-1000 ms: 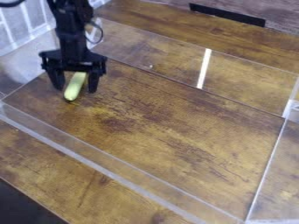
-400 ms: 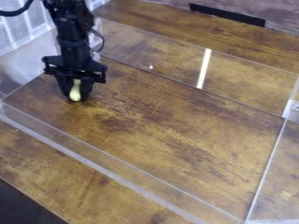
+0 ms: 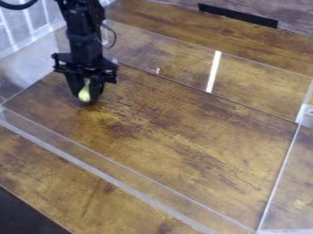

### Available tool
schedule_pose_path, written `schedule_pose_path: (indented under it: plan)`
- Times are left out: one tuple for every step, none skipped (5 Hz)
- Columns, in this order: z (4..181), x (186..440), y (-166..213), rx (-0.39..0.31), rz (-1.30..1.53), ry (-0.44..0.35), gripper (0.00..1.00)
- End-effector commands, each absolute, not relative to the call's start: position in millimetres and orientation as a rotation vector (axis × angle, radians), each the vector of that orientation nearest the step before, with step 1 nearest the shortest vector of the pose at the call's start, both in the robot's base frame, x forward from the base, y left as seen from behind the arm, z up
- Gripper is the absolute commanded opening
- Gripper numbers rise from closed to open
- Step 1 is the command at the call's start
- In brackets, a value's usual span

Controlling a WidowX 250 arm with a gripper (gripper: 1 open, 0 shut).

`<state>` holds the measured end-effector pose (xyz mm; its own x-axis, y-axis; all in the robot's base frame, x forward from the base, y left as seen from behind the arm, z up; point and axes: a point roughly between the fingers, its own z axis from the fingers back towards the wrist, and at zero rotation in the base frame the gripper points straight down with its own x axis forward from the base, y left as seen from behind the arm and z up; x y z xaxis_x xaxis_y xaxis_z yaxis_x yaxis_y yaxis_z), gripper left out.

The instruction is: Move the green spoon to the right

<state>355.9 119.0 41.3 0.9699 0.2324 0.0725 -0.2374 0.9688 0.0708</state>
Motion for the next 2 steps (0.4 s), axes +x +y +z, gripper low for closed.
schedule_pose_path:
  plan:
    - [68.8, 359.5, 141.2, 0.091, 0.186, -0.124, 0.0]
    - [58.7, 357.1, 150.1, 0.089, 0.121, -0.116, 0.0]
